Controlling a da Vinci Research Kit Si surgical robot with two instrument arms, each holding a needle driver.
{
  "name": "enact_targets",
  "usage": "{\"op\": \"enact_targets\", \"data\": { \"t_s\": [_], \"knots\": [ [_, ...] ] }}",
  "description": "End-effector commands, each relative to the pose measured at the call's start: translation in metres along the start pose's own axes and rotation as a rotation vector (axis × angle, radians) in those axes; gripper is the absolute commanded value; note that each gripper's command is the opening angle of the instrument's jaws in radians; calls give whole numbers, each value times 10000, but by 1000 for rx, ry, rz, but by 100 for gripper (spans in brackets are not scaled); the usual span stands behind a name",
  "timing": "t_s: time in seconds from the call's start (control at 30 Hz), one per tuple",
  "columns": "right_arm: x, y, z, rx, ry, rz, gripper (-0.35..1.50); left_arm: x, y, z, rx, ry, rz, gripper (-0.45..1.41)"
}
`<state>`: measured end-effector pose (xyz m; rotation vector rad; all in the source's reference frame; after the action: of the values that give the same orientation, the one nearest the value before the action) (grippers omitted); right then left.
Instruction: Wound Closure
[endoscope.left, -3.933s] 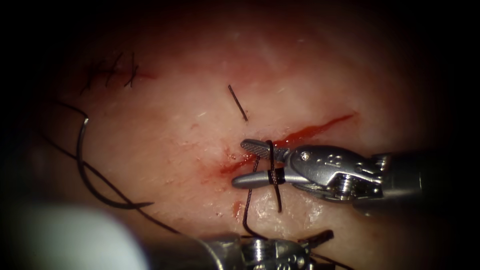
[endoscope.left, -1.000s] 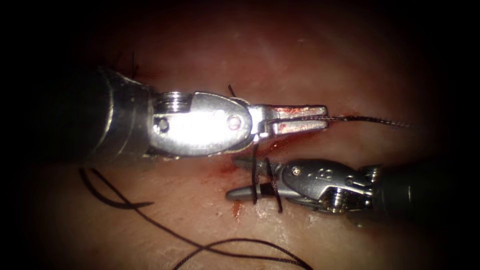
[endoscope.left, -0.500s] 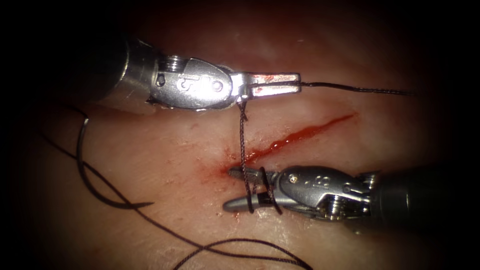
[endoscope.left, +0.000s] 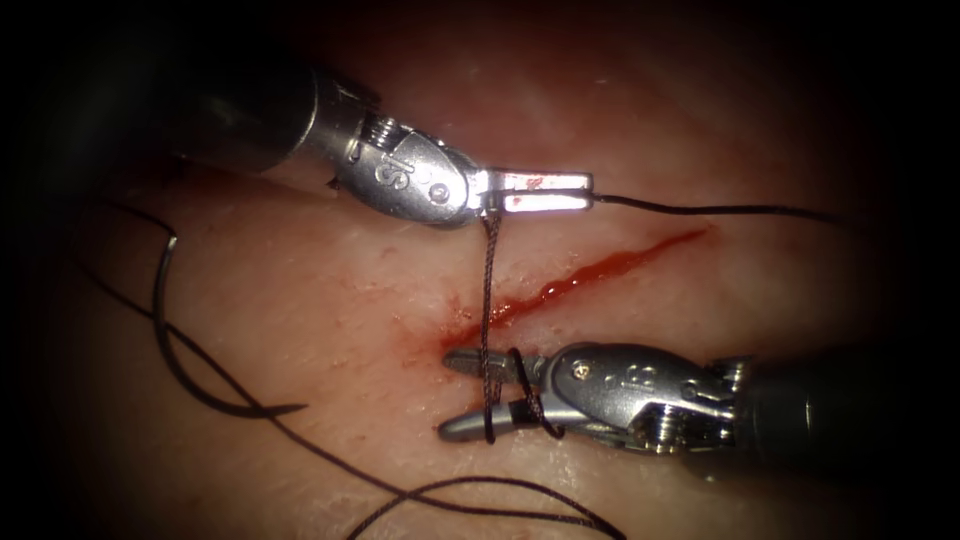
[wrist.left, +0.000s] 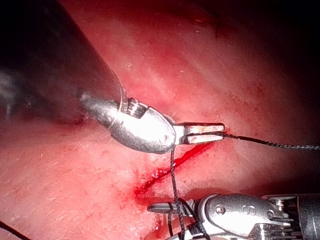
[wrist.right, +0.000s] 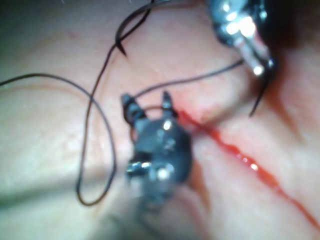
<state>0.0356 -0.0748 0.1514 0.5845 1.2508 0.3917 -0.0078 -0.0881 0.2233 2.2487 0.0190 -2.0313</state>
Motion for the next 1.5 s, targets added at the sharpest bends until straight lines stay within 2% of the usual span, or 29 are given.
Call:
{"op": "enact_targets", "data": {
  "t_s": [0.03,0.37,0.5,0.73,0.87,1.17,1.5],
  "knots": [
    [-7,-4,9,6,14,6,46,-11,7,7,-5,3,10,-45],
    [-5,-4,7,15,58,8,44,-37,8,-1,2,1,132,-45],
    [-1,-6,5,10,139,41,42,-53,21,-12,-1,-13,167,-45],
    [5,-3,2,-12,217,68,41,-72,42,-30,-7,-27,192,-45],
    [8,1,-1,-46,264,90,39,-70,46,-34,-1,-35,198,-45],
    [10,14,-17,-138,310,115,36,-54,59,-33,8,-43,205,-45],
    [11,18,-21,-176,365,147,36,-43,72,-23,28,-68,214,-45]
  ]
}}
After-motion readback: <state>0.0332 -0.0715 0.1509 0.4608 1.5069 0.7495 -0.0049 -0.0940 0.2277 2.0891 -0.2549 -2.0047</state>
